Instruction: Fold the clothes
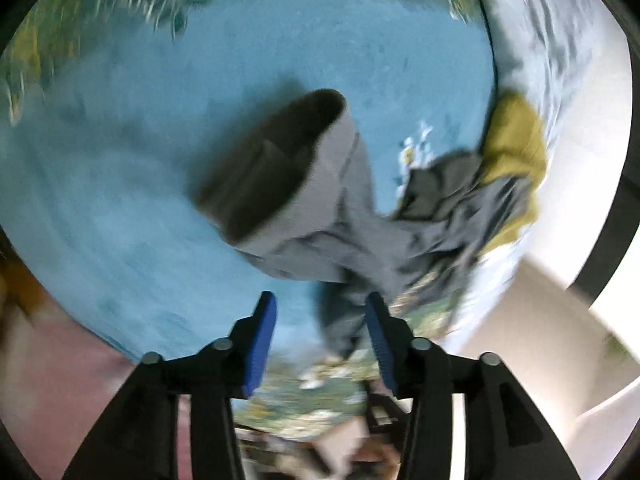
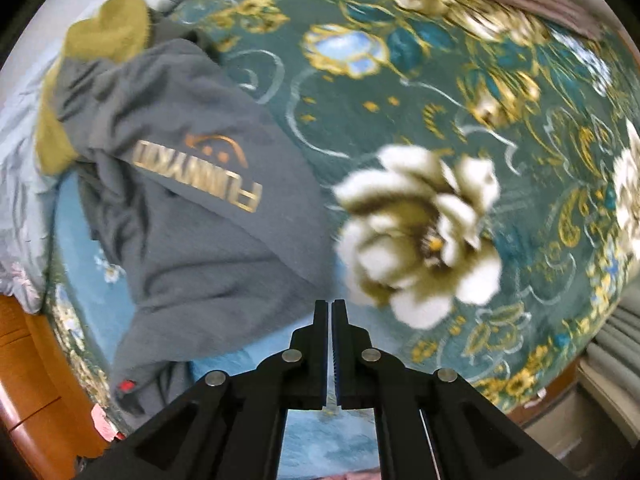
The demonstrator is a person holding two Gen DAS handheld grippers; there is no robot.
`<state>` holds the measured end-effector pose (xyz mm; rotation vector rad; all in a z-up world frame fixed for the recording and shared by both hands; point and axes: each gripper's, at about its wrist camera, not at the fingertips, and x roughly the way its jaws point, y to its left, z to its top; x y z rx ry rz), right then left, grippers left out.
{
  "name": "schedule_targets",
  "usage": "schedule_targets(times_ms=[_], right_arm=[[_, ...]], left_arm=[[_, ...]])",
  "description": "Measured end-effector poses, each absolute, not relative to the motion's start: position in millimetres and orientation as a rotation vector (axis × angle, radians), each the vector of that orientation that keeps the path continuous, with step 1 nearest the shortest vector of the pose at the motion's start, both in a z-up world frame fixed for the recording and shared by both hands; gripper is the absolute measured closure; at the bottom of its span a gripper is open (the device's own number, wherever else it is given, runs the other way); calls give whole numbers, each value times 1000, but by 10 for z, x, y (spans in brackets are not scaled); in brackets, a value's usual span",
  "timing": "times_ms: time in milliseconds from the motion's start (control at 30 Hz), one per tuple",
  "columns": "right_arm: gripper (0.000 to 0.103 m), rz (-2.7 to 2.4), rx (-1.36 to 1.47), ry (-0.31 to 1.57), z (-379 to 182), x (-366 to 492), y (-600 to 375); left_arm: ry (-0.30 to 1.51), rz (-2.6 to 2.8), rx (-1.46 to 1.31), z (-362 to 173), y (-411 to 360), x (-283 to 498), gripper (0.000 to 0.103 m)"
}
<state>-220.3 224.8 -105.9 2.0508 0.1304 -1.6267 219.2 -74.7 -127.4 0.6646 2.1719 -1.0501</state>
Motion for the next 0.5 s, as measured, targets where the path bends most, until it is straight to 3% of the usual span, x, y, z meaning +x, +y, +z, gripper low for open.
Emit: schedule_targets(times_ms=[133,167,267,400,500], right_arm=[[98,-1594,2021,141,-1214,-2241,2093],[91,-1589,2011,150,-1251,-2245,2012],[54,-1577,1969,185,-1318,-2263,1735],[41,-1561,1872,281,-1282,-2294,1257],[40,-1513,1783,431,-1339,-2220,781]], left_arm=[[2192,-978,589,-1436,-851,1951,43],[2201,-944,571,-1525,-889,1866,41],[2186,-802,578,-1706,-922,1698,41],[2128,-718,645,-1841,-1022,1517,42],[2041,-746,789,-1894,-1122,1388,51]])
